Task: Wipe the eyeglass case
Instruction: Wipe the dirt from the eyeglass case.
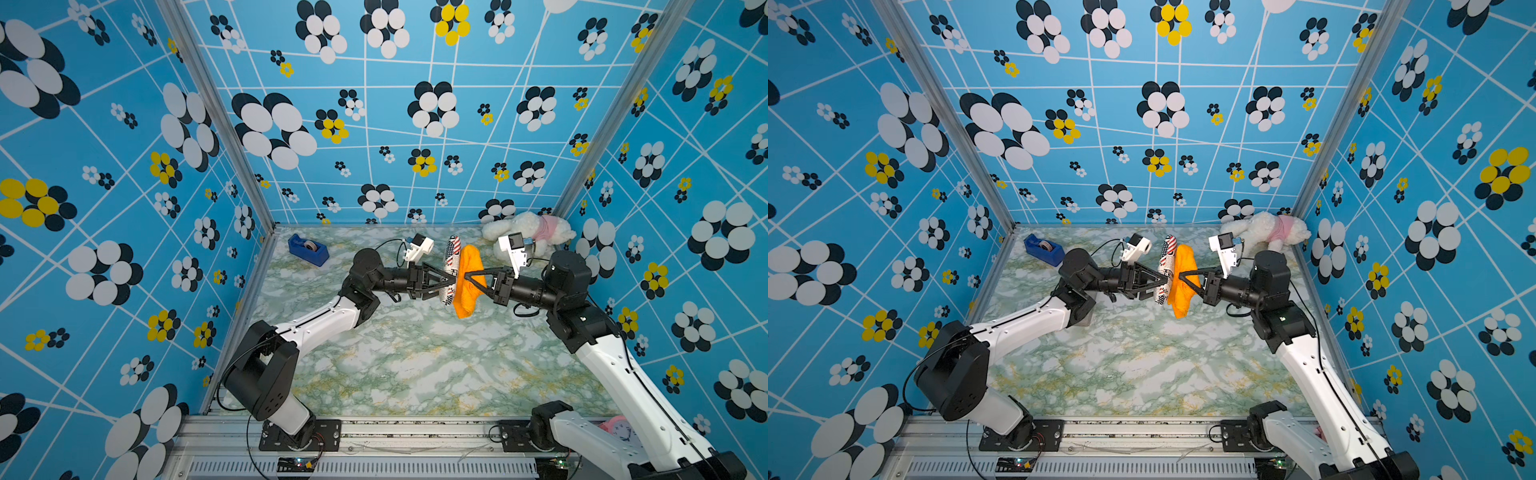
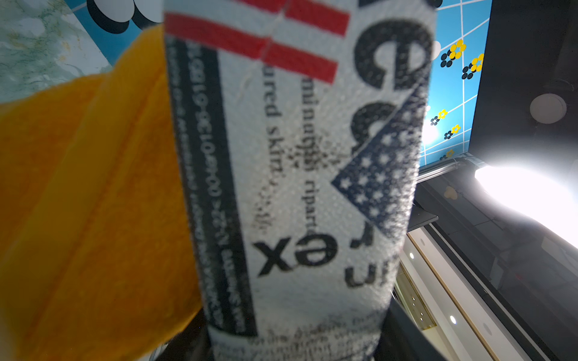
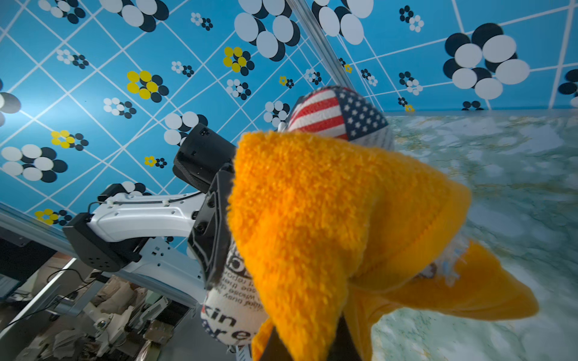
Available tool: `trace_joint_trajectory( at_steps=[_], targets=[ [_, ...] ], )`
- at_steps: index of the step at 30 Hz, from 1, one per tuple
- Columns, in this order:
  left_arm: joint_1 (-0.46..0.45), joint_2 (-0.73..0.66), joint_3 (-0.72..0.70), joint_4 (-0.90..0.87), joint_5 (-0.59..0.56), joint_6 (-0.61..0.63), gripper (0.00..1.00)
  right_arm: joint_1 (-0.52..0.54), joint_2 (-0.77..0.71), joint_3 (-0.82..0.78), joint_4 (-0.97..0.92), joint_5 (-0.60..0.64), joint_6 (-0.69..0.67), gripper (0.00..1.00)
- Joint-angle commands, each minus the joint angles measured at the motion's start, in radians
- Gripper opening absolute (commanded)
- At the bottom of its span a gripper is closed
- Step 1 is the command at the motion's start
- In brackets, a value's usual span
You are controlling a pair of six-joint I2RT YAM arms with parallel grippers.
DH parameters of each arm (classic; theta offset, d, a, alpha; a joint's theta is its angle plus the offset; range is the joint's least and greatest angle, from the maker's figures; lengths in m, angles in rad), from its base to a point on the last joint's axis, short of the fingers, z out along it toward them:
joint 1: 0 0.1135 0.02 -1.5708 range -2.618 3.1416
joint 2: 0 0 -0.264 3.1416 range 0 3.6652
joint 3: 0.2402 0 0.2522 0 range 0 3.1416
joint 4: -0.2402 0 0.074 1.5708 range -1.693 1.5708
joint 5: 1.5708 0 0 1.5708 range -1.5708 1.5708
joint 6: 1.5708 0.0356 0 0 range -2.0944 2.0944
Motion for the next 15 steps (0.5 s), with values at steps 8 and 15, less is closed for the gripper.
trace_joint_trajectory(
  at_steps=[8, 15],
  targets=[
    [0.024, 0.016, 0.100, -0.233, -0.129, 0.173, 0.12, 0.072, -0.100, -0.048, 0.039, -0.159, 0.138, 0.00],
    [0.052, 0.005, 0.160, -0.791, -0.344, 0.449, 0.13, 0.068, -0.189, 0.026, -0.280, -0.085, -0.038, 0.00]
  ],
)
